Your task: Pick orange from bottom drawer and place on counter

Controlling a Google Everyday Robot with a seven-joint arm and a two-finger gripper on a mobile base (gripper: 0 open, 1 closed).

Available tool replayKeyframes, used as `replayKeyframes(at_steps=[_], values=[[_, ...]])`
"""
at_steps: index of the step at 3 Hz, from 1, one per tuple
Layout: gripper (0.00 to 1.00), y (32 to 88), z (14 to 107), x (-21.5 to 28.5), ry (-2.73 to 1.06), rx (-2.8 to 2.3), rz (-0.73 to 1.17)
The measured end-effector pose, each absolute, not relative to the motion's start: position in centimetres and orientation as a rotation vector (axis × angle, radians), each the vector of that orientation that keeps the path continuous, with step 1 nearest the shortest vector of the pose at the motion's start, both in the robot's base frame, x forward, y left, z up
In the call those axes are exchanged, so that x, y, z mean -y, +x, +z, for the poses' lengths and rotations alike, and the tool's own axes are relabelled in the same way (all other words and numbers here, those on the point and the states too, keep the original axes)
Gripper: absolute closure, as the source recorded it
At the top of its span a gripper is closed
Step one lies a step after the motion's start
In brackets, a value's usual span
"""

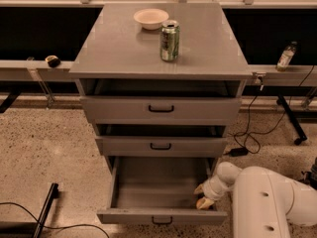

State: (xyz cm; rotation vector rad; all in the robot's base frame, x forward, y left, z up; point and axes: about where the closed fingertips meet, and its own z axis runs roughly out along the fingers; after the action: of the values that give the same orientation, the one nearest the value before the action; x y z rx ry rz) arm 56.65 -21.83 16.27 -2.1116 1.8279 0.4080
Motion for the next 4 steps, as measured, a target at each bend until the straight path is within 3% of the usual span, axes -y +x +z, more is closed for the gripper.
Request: replayKeyframes(at_steps=[3,4], values=[[0.41,55.73,15.22,22.59,-2.114,-1.847,0.438],[0.22,55.52,15.07,22.79,-2.111,-1.852,0.447]])
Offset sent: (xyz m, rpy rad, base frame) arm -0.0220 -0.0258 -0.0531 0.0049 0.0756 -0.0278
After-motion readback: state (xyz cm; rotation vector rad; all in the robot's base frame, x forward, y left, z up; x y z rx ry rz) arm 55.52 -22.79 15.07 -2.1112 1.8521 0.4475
